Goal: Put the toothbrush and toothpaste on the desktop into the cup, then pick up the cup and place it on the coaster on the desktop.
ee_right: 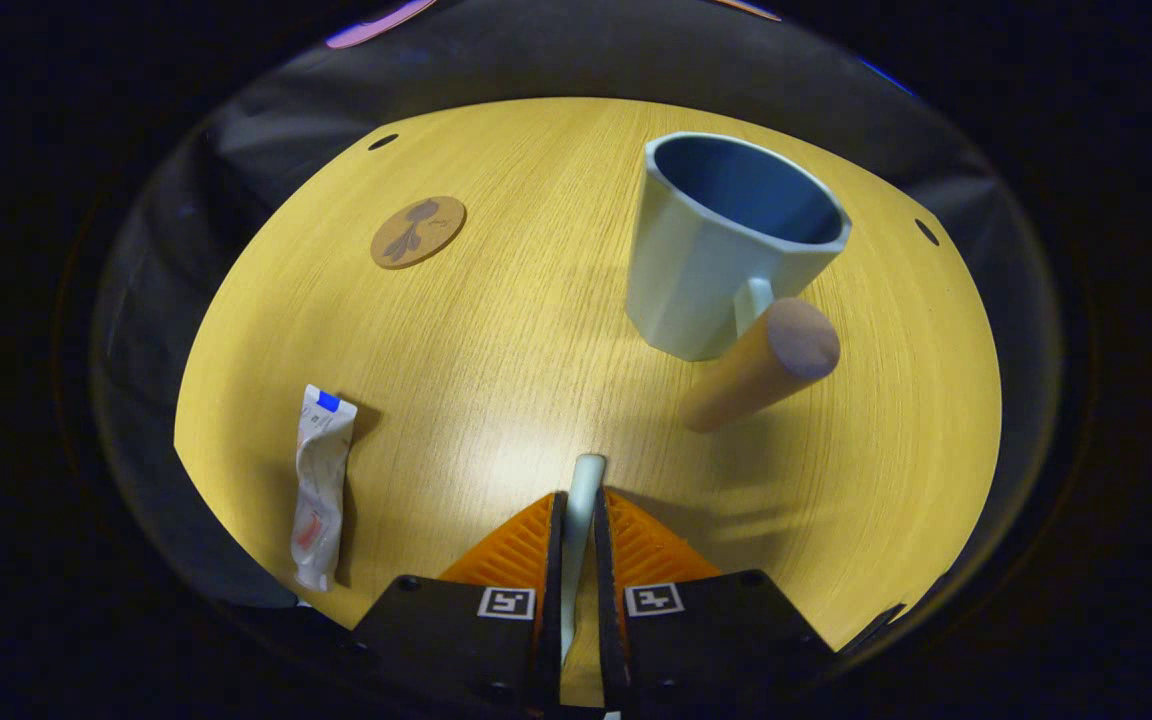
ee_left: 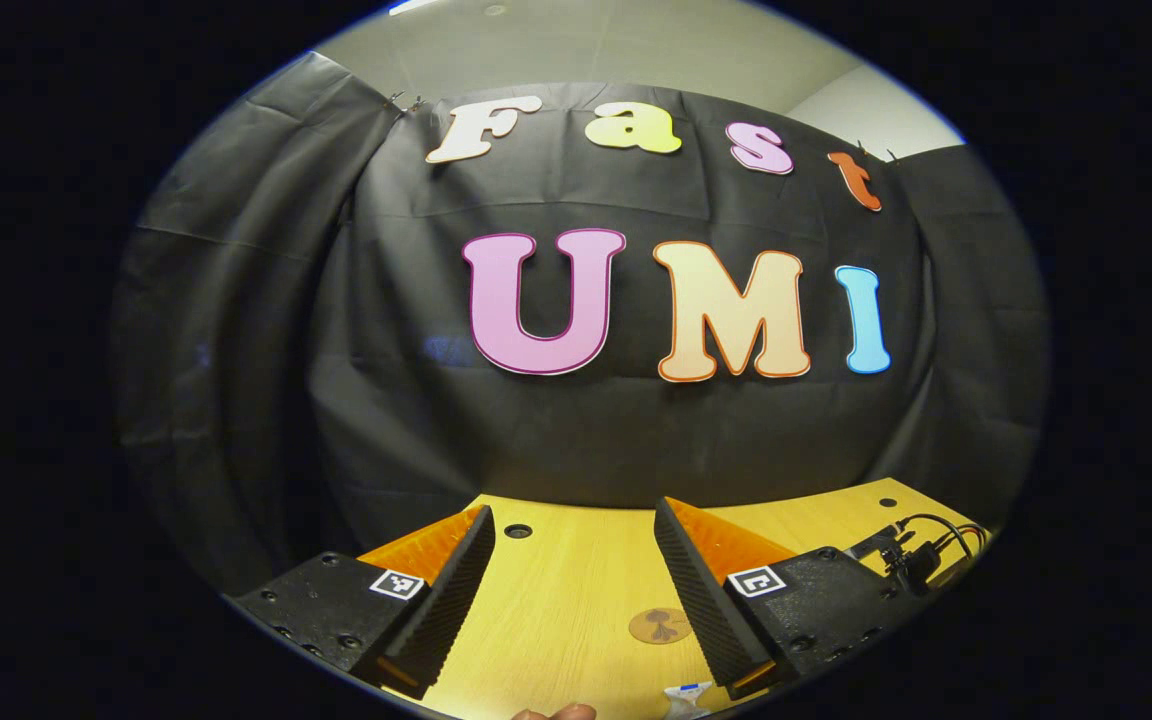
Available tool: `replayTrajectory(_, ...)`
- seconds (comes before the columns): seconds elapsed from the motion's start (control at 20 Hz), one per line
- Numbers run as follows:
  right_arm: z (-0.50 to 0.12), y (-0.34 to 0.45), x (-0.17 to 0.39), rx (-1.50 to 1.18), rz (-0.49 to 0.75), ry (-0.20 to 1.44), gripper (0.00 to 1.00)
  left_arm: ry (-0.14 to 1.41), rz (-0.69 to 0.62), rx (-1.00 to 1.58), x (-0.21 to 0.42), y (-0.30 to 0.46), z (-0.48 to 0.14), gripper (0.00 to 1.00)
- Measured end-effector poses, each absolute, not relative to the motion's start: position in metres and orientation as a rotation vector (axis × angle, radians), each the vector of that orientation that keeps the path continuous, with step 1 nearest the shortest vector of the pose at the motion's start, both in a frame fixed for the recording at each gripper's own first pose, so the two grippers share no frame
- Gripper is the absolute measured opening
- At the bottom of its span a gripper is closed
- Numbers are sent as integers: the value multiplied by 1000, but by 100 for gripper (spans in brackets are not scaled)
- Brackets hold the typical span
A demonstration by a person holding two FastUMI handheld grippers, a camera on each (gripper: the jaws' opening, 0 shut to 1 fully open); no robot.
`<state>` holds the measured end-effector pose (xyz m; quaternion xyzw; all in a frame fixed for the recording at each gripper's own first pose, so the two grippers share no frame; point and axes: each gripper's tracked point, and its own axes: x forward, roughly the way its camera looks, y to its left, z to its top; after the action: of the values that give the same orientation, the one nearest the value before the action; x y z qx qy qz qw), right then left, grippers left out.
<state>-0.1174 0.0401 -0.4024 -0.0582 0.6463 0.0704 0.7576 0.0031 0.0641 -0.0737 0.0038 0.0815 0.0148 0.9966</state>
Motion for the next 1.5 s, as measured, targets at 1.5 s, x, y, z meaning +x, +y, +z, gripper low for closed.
replayTrajectory(1.5, -400, 40, -115, -130, 276, 1323, 10, 995, -181, -39, -109, -36, -319, 95)
